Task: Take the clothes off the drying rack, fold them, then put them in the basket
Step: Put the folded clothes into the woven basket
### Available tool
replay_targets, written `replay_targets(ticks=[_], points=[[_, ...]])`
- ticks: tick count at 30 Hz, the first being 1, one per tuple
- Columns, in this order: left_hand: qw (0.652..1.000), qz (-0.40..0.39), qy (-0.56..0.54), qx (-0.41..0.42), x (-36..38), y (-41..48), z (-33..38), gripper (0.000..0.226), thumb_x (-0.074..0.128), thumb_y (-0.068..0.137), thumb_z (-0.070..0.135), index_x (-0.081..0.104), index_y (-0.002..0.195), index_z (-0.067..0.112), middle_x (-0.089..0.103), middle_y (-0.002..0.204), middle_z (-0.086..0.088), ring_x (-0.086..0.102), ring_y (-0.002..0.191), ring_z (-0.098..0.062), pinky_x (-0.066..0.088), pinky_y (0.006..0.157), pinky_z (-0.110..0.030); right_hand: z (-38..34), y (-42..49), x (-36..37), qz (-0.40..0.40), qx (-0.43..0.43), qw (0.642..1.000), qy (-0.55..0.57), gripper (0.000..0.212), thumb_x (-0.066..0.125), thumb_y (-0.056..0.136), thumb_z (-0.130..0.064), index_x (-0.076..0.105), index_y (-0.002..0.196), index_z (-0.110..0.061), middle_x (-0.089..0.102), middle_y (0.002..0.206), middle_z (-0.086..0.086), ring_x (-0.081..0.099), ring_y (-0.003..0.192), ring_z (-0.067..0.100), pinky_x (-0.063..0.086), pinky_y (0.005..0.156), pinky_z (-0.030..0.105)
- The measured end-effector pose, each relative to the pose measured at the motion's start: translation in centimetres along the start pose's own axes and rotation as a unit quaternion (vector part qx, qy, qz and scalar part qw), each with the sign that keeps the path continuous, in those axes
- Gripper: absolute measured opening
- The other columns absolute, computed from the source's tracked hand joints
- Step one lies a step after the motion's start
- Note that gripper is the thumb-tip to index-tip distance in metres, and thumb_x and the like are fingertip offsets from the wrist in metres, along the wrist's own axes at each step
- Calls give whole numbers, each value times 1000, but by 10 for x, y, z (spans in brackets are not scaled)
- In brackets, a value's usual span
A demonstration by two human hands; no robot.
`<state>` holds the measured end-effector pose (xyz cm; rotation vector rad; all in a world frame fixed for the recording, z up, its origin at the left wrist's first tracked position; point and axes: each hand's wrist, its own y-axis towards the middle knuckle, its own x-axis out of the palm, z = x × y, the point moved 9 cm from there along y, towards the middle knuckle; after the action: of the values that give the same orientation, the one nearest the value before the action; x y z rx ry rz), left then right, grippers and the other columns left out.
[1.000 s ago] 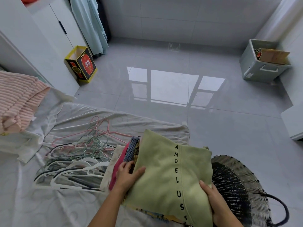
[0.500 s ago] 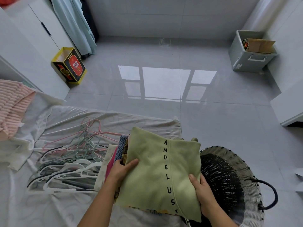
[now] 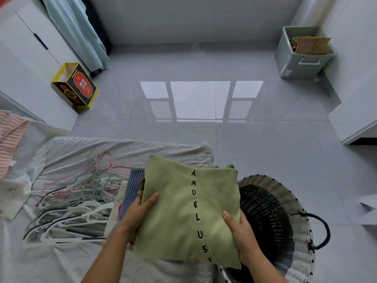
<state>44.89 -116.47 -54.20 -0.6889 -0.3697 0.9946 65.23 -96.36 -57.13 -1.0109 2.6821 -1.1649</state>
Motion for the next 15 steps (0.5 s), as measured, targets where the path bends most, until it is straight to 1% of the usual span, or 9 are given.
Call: replay_targets(ticks=[2, 3, 4, 6, 7, 8, 11, 12, 15], points=[[999, 19, 23, 44, 20, -8, 10, 98, 78, 28, 73, 54, 111, 29, 67, 109, -1, 66, 97, -23, 54, 79, -38, -11, 1, -21, 12, -20, 1000, -5, 100, 84, 30, -65, 58, 117, -22, 70, 108, 2, 67, 99, 24, 53, 89, 45], [997, 24, 36, 62, 34, -13, 15, 88, 76, 36, 72, 54, 110, 31, 66, 110, 0, 65, 98, -22, 54, 81, -38, -18, 0, -33, 15, -32, 999, -7, 102, 83, 28, -68, 58, 116, -23, 70, 108, 1, 66, 100, 23, 52, 90, 45], [995, 26, 45, 80, 50, -17, 19, 75, 72, 46, 69, 53, 109, 32, 65, 111, 1, 65, 99, -21, 54, 82, -37, -24, 0, -46, 15, -35, 999, -7, 98, 84, 33, -65, 58, 117, -22, 70, 108, 1, 66, 99, 23, 52, 90, 45], [991, 29, 68, 111, 86, -24, 24, 52, 63, 65, 58, 51, 109, 34, 63, 112, 4, 63, 101, -17, 53, 83, -34, -32, 0, -77, 19, -28, 999, -4, 74, 82, 61, -46, 55, 123, -18, 68, 109, 3, 65, 99, 24, 51, 91, 47], [989, 31, 80, 120, 106, -28, 24, 48, 60, 70, 54, 50, 112, 33, 62, 112, 7, 62, 102, -14, 52, 85, -34, -33, 0, -98, 29, -20, 999, -9, 64, 78, 71, -37, 54, 126, -17, 67, 110, 3, 65, 100, 25, 50, 92, 48], [987, 29, 91, 127, 127, -30, 21, 47, 60, 74, 52, 48, 116, 32, 60, 113, 11, 61, 102, -11, 51, 88, -34, -34, -1, -120, 39, -12, 999, -20, 64, 77, 70, -38, 54, 126, -17, 67, 110, 2, 64, 100, 25, 49, 93, 49], [983, 8, 127, 132, 192, -29, 4, 51, 60, 82, 47, 42, 126, 29, 56, 118, 16, 55, 105, 1, 45, 95, -26, -37, -5, -187, 86, -14, 995, -48, 101, 82, 34, -69, 56, 121, -25, 65, 112, -1, 62, 103, 25, 47, 96, 48], [983, -2, 134, 127, 213, -25, -8, 54, 61, 81, 46, 42, 128, 28, 56, 120, 14, 54, 107, 2, 44, 95, -20, -37, -6, -208, 96, -13, 994, -56, 101, 81, 39, -68, 53, 126, -24, 64, 117, 1, 59, 106, 25, 45, 98, 46], [983, -18, 161, 89, 261, -7, -51, 48, 62, 83, 35, 48, 127, 23, 58, 124, 2, 56, 108, -7, 42, 84, -5, -27, -1, -258, 116, 0, 990, -79, 60, 67, 84, -30, 44, 137, -13, 57, 127, 9, 52, 106, 23, 40, 96, 36]])
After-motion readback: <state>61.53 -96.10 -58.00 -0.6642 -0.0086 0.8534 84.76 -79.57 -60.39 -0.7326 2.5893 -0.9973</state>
